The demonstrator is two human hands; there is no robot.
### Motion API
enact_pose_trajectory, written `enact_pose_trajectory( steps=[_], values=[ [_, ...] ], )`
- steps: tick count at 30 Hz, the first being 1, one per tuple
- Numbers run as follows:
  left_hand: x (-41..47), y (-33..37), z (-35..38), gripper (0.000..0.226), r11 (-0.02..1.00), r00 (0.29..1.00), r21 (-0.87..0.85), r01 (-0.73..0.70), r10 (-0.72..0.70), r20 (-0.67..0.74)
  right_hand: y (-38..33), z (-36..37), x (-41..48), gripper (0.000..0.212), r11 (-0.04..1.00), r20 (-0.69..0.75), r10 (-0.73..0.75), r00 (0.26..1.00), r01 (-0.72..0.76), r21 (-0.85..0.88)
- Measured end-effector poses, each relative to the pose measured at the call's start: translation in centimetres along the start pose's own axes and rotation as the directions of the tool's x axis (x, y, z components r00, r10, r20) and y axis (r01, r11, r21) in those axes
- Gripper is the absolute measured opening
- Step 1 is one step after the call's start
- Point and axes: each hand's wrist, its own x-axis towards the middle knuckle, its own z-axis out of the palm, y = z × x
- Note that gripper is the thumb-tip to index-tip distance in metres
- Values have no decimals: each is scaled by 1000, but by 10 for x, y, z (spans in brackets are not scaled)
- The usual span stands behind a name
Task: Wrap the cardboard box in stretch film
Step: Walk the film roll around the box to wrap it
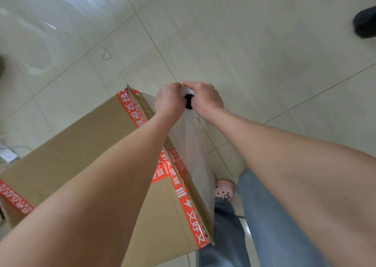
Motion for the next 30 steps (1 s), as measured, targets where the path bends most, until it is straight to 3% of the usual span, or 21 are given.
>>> enact_pose_trajectory(
  steps=[3, 5, 7, 10, 12, 15, 25, 28, 30],
  values=[
    [11, -8, -8, 18, 997, 997, -31, 74, -75, -26, -6, -4, 9, 48, 998, 2, -39, 999, 39, -41],
    [13, -12, -9, 21, 996, 996, -22, 86, -87, -22, -4, -1, 11, 59, 996, 40, 87, 995, -88, 6],
    [13, -9, -9, 30, 998, 998, -15, 60, -60, -22, -3, 5, 11, 64, 936, 154, 273, 950, -299, 186],
    [20, -5, -11, 51, 1000, 1000, -18, 12, -12, 15, -7, 12, 16, 72, 825, 291, 346, 892, -436, 358],
    [28, -5, -15, 56, 1000, 996, 12, -22, 21, 91, -9, 14, 22, 69, 839, 282, 330, 901, -417, 350],
    [35, -5, -23, 44, 993, 984, 106, -55, 36, 173, -12, 18, 29, 50, 886, 213, 303, 929, -357, 295],
    [53, -14, -38, 22, 973, 994, 214, 87, -99, 45, -36, 6, 60, 51, 994, 144, 84, 986, -93, 57],
    [58, -15, -45, 26, 971, 991, 206, 118, -129, 39, -34, 6, 58, 64, 963, 161, 185, 969, -211, 165],
    [59, -13, -46, 33, 975, 991, 191, 117, -127, 45, -34, 6, 55, 73, 887, 279, 294, 914, -370, 276]
  ],
)
